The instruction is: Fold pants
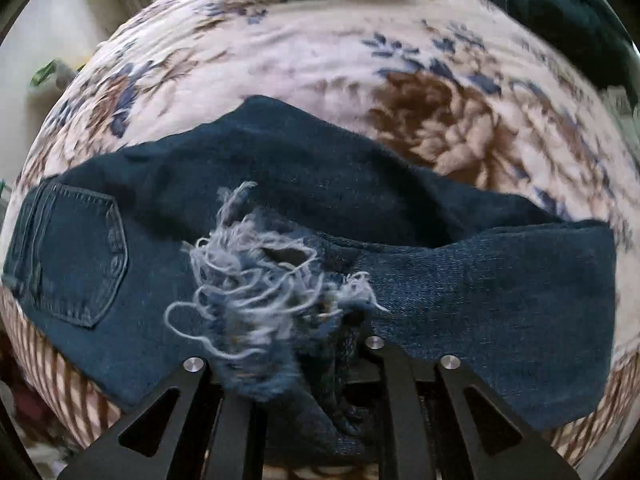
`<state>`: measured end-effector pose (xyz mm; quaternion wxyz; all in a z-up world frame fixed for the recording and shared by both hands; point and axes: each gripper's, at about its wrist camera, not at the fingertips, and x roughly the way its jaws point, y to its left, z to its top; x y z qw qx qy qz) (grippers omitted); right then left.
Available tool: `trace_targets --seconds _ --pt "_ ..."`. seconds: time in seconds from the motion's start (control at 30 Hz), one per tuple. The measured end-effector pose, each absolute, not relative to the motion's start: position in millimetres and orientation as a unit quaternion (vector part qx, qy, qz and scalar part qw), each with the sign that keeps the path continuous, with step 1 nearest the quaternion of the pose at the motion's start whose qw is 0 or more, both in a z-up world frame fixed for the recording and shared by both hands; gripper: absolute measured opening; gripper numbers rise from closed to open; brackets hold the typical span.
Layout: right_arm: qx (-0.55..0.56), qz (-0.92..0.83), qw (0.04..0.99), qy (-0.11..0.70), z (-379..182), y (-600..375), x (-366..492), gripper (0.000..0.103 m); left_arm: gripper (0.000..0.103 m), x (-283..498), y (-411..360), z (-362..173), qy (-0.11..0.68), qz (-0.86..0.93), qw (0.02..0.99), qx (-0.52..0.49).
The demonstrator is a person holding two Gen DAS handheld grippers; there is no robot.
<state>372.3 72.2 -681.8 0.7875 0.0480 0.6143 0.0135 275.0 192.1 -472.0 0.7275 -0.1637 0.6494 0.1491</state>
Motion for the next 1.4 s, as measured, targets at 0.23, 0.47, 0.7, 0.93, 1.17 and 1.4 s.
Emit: trace_targets --seconds 0.23,0.47,0.7,0.93,1.17,1.4 --pt "0.291 0.143 0.727 0.606 -635.1 -0.7 365.5 0.081 0.103 302.2 156.5 -472.7 0.642 0.097 0.740 -0.178" --pt "0.270 -0.065 0.729 0.626 -632.0 -136.3 319.9 0.081 0.103 341.6 62.4 -518.8 0.678 0.005 0.726 -0.113" --pt "0.238 -0.116 0.657 0.706 -714.8 -197.2 305.0 0.081 0.103 335.4 0.5 -568.5 0.714 -0.006 0.697 0.066" --pt "0.261 -0.105 0.662 0.695 -702.9 -221.3 307.0 0.081 0.103 290.7 31.5 -556.7 0.703 0.028 0.706 0.084" --pt "0.279 -0.078 0.669 0.685 -678.5 -231.4 306.1 0.081 0.103 287.1 59.8 -517.5 0.682 0.061 0.728 -0.003" --pt "0.187 -0.089 0.666 0.716 -690.1 -193.6 308.9 0.081 0.103 307.5 37.9 -563.2 0.722 0.062 0.689 -0.013"
